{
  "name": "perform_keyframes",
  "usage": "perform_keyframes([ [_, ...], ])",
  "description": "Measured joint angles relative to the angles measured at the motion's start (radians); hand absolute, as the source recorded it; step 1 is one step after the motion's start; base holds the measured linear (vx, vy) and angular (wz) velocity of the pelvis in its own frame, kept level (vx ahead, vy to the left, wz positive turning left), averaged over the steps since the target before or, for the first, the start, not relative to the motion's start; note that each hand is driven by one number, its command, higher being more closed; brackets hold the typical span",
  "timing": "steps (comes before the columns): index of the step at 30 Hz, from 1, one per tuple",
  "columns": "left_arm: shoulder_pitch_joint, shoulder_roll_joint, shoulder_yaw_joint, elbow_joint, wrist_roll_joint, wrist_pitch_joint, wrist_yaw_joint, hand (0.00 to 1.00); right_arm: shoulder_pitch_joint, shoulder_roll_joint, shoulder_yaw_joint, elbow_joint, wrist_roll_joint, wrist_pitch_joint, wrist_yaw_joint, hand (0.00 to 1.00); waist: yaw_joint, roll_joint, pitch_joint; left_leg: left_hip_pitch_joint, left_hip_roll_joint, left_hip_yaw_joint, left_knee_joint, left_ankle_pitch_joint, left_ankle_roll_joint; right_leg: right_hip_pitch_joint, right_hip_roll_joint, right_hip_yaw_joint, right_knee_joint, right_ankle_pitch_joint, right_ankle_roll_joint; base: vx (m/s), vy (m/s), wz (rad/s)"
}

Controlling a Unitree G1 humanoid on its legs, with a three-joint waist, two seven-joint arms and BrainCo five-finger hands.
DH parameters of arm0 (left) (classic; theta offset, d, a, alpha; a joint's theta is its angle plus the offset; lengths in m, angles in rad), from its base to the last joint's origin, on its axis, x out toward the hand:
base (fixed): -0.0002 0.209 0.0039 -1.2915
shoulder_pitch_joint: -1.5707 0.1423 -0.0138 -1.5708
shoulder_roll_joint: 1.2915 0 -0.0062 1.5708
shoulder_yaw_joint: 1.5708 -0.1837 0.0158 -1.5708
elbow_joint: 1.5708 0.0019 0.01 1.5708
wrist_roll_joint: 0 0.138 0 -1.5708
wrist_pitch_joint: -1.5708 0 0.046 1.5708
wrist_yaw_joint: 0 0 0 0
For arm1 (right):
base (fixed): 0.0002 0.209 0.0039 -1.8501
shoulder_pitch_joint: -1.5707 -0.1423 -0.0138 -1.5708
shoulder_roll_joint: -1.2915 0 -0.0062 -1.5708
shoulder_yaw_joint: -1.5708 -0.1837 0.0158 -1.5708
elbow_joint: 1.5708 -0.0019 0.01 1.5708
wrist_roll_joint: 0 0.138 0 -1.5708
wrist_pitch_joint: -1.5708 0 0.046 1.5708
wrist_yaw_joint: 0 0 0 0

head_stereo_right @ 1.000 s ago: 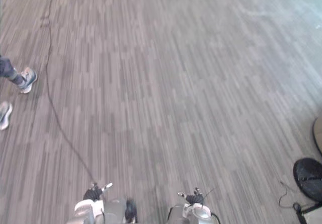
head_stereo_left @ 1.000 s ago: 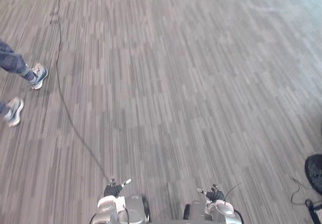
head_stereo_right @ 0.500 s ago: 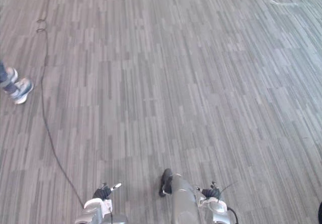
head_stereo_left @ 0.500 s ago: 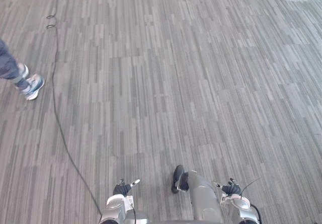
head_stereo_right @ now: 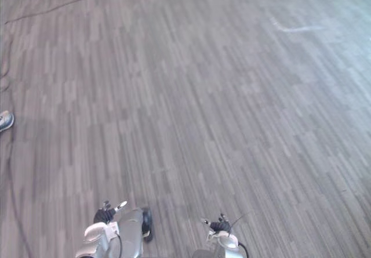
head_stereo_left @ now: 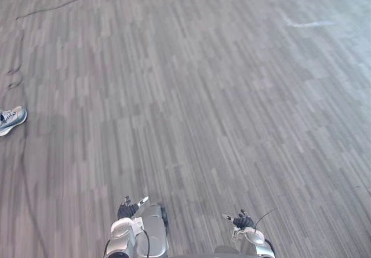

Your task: Pick up cushions and gather them together orderly.

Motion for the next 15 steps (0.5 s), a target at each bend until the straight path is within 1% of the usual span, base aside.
perform_keyframes([
  [1, -0.004, -0.001, -0.013, 0.012, 0.001, 0.003, 0.0, 0.0, 0.013, 0.0, 0.001, -0.016, -0.001, -0.003, 0.001, 0.0, -0.008, 0.004, -0.001, 0.067, 0.002, 0.011, -0.037, -0.035, -0.018, -0.069, -0.014, -0.062, 0.115, -0.033, -0.045, 0.6, 0.059, -1.03],
  [2, -0.01, 0.001, -0.024, 0.031, 0.001, 0.01, 0.0, 0.0, 0.019, -0.001, 0.001, -0.032, -0.002, 0.001, 0.004, 0.0, -0.01, 0.007, -0.007, 0.146, 0.003, 0.046, -0.092, -0.065, -0.05, -0.173, -0.038, -0.156, 0.183, -0.084, -0.117, 0.52, 0.025, -0.86],
  [3, -0.021, 0.001, -0.03, 0.045, 0.002, 0.014, 0.001, 0.0, 0.021, 0.0, 0.001, -0.044, -0.003, 0.003, 0.006, 0.0, -0.016, 0.004, -0.008, 0.186, 0.005, 0.067, -0.117, -0.072, -0.056, -0.221, -0.049, -0.218, 0.177, -0.107, -0.15, 0.63, 0.007, -0.81],
  [4, -0.03, -0.002, -0.044, 0.057, 0.002, 0.015, -0.001, 0.0, 0.025, 0.0, -0.005, -0.063, -0.004, 0.0, 0.007, 0.0, -0.037, 0.005, -0.007, 0.241, 0.012, 0.091, -0.154, -0.08, -0.07, -0.278, -0.06, -0.31, 0.126, -0.14, -0.174, 0.42, -0.012, -0.47],
  [5, -0.031, -0.002, -0.052, 0.066, 0.003, 0.016, -0.001, 0.0, 0.024, 0.0, -0.006, -0.073, -0.008, -0.003, 0.007, 0.0, -0.05, 0.006, -0.007, 0.271, 0.017, 0.106, -0.173, -0.081, -0.073, -0.307, -0.062, -0.358, 0.069, -0.151, -0.181, 0.54, -0.029, -0.4],
  [6, -0.035, -0.006, -0.052, 0.077, 0.003, 0.016, -0.007, 0.0, 0.022, -0.003, -0.006, -0.08, -0.02, -0.004, 0.009, 0.0, -0.06, 0.008, -0.007, 0.322, 0.023, 0.132, -0.214, -0.079, -0.078, -0.344, -0.06, -0.444, -0.06, -0.15, -0.191, 0.44, -0.028, -0.3],
  [7, -0.04, -0.008, -0.053, 0.082, 0.003, 0.015, -0.007, 0.0, 0.018, -0.007, -0.006, -0.076, -0.023, -0.003, 0.009, 0.0, -0.062, 0.01, -0.007, 0.354, 0.024, 0.146, -0.239, -0.074, -0.087, -0.357, -0.053, -0.486, -0.149, -0.141, -0.199, 0.7, -0.076, -0.35],
  [8, -0.041, -0.006, -0.072, 0.095, 0.008, 0.015, -0.007, 0.0, 0.009, -0.02, -0.006, -0.055, -0.029, -0.003, 0.014, 0.0, -0.068, 0.012, -0.008, 0.42, 0.019, 0.16, -0.293, -0.063, -0.106, -0.375, -0.019, -0.539, -0.378, -0.069, -0.223, 0.61, -0.09, -0.21],
  [9, -0.038, -0.005, -0.08, 0.102, 0.015, 0.015, -0.007, 0.0, 0.008, -0.027, -0.006, -0.042, -0.037, -0.002, 0.017, 0.0, -0.073, 0.01, -0.009, 0.449, 0.011, 0.16, -0.315, -0.058, -0.115, -0.373, 0.0, -0.546, -0.495, -0.012, -0.228, 0.77, -0.132, -0.13],
  [10, -0.038, -0.01, -0.082, 0.128, 0.023, 0.015, -0.009, 0.0, 0.003, -0.05, -0.009, -0.019, -0.04, 0.001, 0.022, 0.0, -0.086, 0.025, -0.008, 0.502, 0.011, 0.145, -0.351, -0.039, -0.15, -0.35, 0.039, -0.526, -0.543, 0.107, -0.382, 0.64, -0.108, -0.27],
  [11, -0.034, -0.023, -0.072, 0.134, 0.031, 0.016, -0.013, 0.0, -0.02, -0.067, -0.036, -0.003, -0.041, 0.008, 0.026, 0.0, -0.084, 0.067, -0.016, 0.511, 0.036, 0.146, -0.353, 0.023, -0.213, -0.36, 0.055, -0.526, -0.492, 0.058, -0.389, 0.73, -0.158, -0.28],
  [12, -0.035, -0.031, -0.07, 0.134, 0.044, 0.017, -0.016, 0.0, -0.02, -0.064, -0.078, -0.003, -0.037, 0.007, 0.028, 0.0, -0.093, 0.079, -0.011, 0.516, 0.034, 0.116, -0.336, 0.086, -0.244, -0.366, 0.044, -0.52, -0.429, -0.004, -0.387, 0.59, -0.159, -0.38],
  [13, -0.036, -0.045, -0.07, 0.13, 0.05, 0.016, -0.017, 0.0, -0.019, -0.062, -0.107, -0.009, -0.038, 0.008, 0.028, 0.0, -0.102, 0.09, -0.016, 0.513, 0.05, 0.091, -0.282, 0.133, -0.254, -0.352, 0.056, -0.515, -0.402, -0.046, -0.383, 0.69, -0.27, -0.28],
  [14, -0.034, -0.053, -0.047, 0.126, 0.056, 0.016, -0.017, 0.0, -0.016, -0.058, -0.11, -0.013, -0.04, 0.01, 0.03, 0.0, -0.104, 0.116, -0.012, 0.432, 0.118, 0.022, -0.037, 0.205, -0.227, -0.294, 0.093, -0.509, -0.43, -0.086, -0.38, 0.55, -0.215, -0.4],
  [15, -0.034, -0.058, -0.032, 0.114, 0.058, 0.016, -0.018, 0.0, -0.017, -0.061, -0.101, -0.014, -0.04, 0.013, 0.03, 0.0, -0.1, 0.128, -0.012, 0.353, 0.158, -0.026, 0.152, 0.26, -0.203, -0.255, 0.125, -0.497, -0.457, -0.097, -0.375, 0.52, -0.173, -0.46],
])
